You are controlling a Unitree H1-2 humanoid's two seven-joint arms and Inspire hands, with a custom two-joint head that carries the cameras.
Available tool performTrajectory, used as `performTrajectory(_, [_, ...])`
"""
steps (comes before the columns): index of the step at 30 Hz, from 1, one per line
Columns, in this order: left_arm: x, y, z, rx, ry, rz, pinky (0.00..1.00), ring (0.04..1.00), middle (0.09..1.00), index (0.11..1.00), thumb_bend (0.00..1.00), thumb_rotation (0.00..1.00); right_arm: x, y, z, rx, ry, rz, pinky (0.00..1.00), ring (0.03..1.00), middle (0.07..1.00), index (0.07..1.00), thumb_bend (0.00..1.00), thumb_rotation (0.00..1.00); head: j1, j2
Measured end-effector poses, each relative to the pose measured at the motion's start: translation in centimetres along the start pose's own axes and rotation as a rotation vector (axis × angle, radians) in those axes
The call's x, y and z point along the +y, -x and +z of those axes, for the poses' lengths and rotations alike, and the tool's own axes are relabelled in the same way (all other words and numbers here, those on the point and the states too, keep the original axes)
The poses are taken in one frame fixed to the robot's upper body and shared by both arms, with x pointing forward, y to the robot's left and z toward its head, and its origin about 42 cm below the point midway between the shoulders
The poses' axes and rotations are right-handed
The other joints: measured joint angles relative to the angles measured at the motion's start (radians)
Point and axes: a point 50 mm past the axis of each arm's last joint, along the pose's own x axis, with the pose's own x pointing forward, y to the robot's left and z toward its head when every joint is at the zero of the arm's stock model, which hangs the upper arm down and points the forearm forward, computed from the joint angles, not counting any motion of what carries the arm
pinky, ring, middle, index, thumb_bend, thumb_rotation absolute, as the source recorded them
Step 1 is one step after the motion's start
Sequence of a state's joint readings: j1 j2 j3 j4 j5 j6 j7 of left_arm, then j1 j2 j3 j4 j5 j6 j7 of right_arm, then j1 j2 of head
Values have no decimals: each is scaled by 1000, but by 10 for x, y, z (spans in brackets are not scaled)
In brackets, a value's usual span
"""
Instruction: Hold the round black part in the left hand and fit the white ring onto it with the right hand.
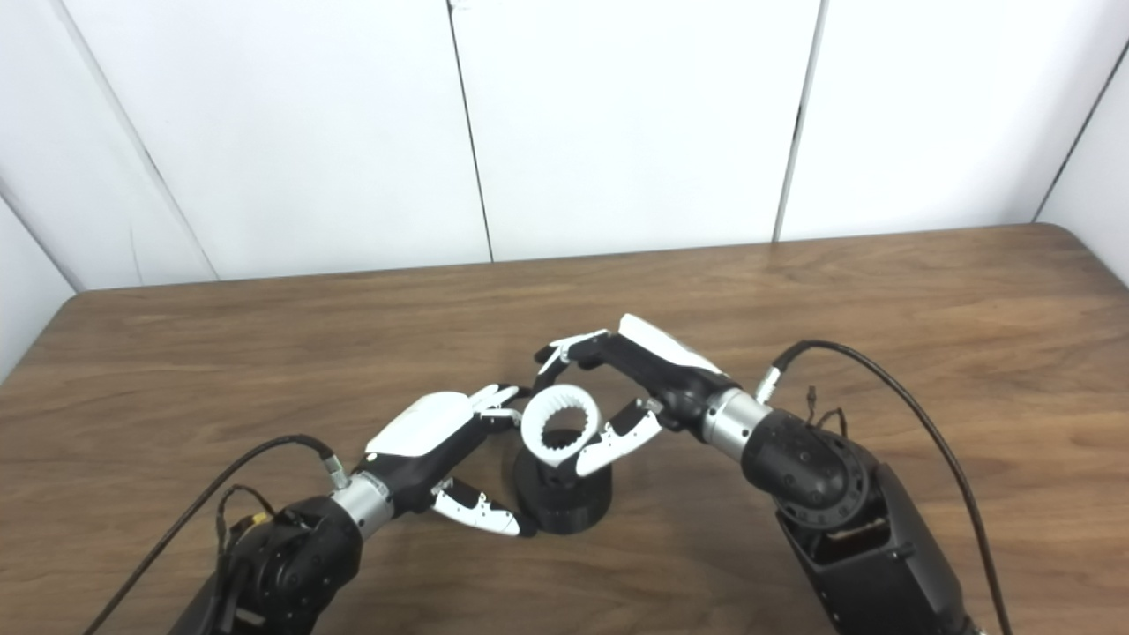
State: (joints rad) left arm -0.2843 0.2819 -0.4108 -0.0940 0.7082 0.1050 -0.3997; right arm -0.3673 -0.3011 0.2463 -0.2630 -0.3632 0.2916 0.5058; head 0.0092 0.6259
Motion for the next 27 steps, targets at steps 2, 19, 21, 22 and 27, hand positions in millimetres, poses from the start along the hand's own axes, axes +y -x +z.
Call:
performTrajectory(2, [0,0,0,0,1,-1,905,1000,982,731,929,406,1,1,-2,6,-12,-6,879,906,846,492,524,151,0,0])
performTrajectory(19, [2,0,0,-1,2,0,895,1000,979,727,929,399,15,4,-21,38,-141,-13,831,889,844,492,524,151,0,0])
performTrajectory(21, [2,0,0,-2,1,2,892,1000,978,726,929,399,19,5,-25,52,-154,-9,842,886,841,492,524,152,0,0])
performTrajectory(22, [2,0,0,-2,1,3,893,1000,979,727,927,398,21,6,-26,56,-158,-7,848,886,840,492,524,152,0,0])
performTrajectory(27, [3,0,0,2,1,1,893,1000,981,731,922,397,24,7,-28,62,-164,-9,871,887,837,492,524,153,-2,14])
